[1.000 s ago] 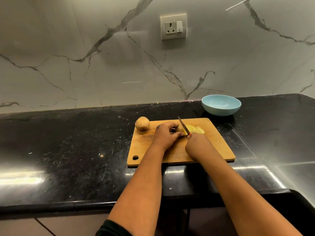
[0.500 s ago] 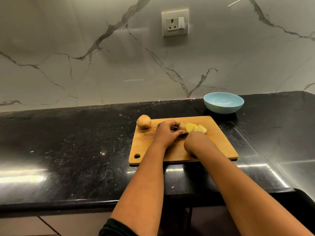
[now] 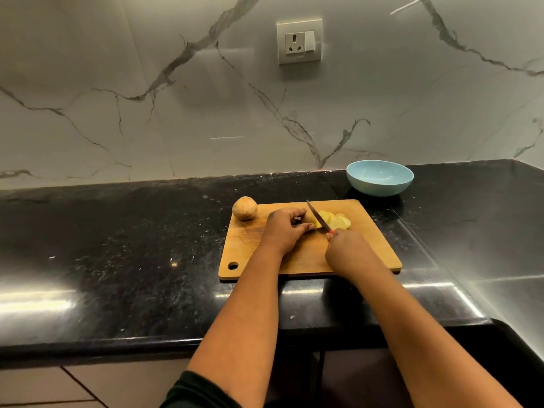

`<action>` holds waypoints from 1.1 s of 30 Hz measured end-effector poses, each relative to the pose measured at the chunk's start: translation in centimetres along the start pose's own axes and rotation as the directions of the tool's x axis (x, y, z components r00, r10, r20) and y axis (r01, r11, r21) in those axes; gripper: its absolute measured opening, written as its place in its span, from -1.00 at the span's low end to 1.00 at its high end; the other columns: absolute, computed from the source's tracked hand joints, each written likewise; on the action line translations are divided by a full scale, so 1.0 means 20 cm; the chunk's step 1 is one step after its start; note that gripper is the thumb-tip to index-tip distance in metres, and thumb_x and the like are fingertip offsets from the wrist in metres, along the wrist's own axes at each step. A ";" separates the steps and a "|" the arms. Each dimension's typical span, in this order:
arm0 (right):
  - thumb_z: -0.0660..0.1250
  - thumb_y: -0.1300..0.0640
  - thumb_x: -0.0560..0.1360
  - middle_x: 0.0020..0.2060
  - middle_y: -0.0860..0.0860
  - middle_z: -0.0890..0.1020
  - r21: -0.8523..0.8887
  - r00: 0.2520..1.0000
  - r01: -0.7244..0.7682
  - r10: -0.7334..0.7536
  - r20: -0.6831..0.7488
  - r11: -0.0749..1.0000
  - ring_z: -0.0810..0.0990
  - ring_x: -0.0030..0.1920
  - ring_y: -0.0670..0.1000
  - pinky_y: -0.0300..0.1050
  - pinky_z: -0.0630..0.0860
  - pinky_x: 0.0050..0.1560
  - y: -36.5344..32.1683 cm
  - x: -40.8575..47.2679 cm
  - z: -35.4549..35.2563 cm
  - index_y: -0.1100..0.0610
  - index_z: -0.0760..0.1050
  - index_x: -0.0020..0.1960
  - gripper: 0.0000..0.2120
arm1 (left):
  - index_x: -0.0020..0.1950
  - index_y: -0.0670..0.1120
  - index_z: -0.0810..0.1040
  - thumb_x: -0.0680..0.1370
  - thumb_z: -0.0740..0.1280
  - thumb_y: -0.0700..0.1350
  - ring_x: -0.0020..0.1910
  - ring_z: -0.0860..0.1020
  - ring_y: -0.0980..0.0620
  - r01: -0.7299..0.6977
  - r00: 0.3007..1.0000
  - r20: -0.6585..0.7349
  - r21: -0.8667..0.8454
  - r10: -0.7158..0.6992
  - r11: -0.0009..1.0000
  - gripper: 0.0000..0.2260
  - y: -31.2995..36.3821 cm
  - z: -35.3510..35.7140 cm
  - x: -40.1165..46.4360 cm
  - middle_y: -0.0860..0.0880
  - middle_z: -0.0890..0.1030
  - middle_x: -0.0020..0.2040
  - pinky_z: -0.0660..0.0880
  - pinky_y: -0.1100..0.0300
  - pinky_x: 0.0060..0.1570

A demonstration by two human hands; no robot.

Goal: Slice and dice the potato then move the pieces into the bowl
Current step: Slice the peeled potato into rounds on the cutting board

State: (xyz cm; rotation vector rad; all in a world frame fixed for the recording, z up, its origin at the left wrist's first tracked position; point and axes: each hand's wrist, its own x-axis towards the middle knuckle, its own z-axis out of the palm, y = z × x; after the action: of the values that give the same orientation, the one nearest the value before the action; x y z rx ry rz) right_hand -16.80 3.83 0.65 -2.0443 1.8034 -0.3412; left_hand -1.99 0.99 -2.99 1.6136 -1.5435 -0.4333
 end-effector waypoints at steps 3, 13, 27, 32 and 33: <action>0.12 0.10 0.65 -0.23 0.01 0.42 0.054 0.998 -0.055 0.055 0.013 0.997 0.41 -0.27 -0.05 -0.16 0.38 -0.21 -0.01 0.00 0.04 0.16 0.46 0.19 -0.77 | 0.35 -0.13 0.53 0.50 0.47 -0.10 0.25 0.54 0.05 0.002 1.000 -0.013 0.008 -0.002 1.000 -0.57 0.00 0.00 0.00 -0.05 0.60 0.28 0.46 0.21 0.23; 0.14 0.22 0.60 -0.06 0.11 0.53 -0.028 1.000 -0.025 0.025 0.012 0.999 0.44 -0.18 0.02 -0.15 0.41 -0.18 -0.09 0.04 0.03 0.19 0.47 0.23 -0.75 | 0.28 -0.17 0.59 0.46 0.52 -0.12 0.18 0.57 0.05 -0.004 1.000 -0.023 0.000 0.004 1.000 -0.59 0.00 0.00 0.02 -0.08 0.63 0.22 0.46 0.30 0.15; 0.21 0.24 0.58 0.27 0.17 0.48 -0.266 0.979 -0.073 0.120 0.165 0.961 0.49 0.25 0.15 -0.01 0.47 0.10 -0.17 0.11 0.02 0.17 0.38 0.39 -0.62 | 0.25 -0.18 0.60 0.44 0.53 -0.15 0.15 0.59 0.05 -0.024 0.999 -0.030 -0.023 0.023 0.999 -0.60 -0.02 0.00 0.02 -0.10 0.64 0.20 0.51 0.26 0.15; 0.22 0.26 0.56 0.27 0.17 0.45 -0.337 0.955 -0.024 0.121 0.269 0.941 0.49 0.21 0.14 -0.04 0.44 0.07 -0.14 0.10 -0.02 0.19 0.30 0.45 -0.54 | 0.26 -0.16 0.59 0.44 0.53 -0.12 0.12 0.59 0.06 -0.011 1.000 -0.019 -0.021 0.010 1.000 -0.59 -0.02 0.00 0.01 -0.09 0.64 0.19 0.52 0.28 0.11; 0.21 0.25 0.56 0.27 0.18 0.45 -0.352 0.948 -0.019 0.129 0.290 0.936 0.49 0.19 0.14 -0.05 0.43 0.06 -0.11 0.09 -0.03 0.22 0.31 0.44 -0.56 | 0.27 -0.14 0.59 0.45 0.53 -0.10 0.11 0.59 0.07 -0.007 1.000 -0.014 -0.018 0.007 1.000 -0.59 -0.02 -0.01 0.02 -0.07 0.64 0.18 0.52 0.29 0.09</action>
State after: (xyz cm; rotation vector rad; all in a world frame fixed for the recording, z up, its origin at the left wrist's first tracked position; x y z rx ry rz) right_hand -14.90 2.14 2.06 -2.0985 1.8316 0.3299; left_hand -1.54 0.69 -3.16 1.5935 -1.5303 -0.4306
